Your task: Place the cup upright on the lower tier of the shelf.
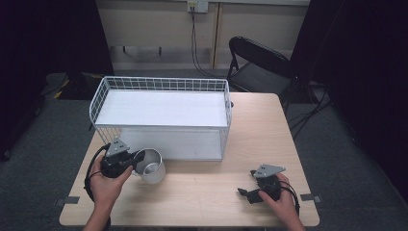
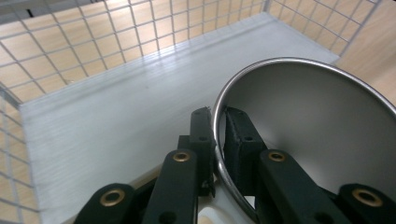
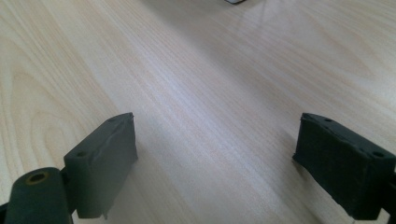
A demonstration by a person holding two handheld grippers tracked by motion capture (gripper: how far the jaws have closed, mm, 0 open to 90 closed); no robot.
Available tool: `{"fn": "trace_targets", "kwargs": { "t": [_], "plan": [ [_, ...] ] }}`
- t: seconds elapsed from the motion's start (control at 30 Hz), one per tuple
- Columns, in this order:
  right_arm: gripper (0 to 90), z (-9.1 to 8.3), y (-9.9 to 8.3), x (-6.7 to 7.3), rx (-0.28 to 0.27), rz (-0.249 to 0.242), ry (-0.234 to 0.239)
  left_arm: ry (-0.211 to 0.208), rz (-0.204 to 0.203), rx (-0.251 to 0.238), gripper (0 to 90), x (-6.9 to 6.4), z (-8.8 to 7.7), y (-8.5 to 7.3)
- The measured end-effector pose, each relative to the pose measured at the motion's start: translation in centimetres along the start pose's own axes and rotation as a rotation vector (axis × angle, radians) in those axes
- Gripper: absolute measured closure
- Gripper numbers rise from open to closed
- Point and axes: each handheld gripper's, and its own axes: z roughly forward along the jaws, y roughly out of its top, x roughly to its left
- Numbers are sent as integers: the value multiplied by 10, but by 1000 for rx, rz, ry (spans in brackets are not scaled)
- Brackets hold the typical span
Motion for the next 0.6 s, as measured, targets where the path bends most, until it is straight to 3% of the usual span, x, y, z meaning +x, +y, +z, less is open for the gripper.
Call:
{"fn": "trace_targets", "kwargs": {
  "t": [0.23, 0.6],
  "plan": [
    [117, 0, 0, 0, 0, -1, 0, 40, -12, -6, 820, 3, 0, 6],
    [117, 0, 0, 0, 0, 0, 0, 64, -11, -31, 820, 2, 3, 16]
  ]
}}
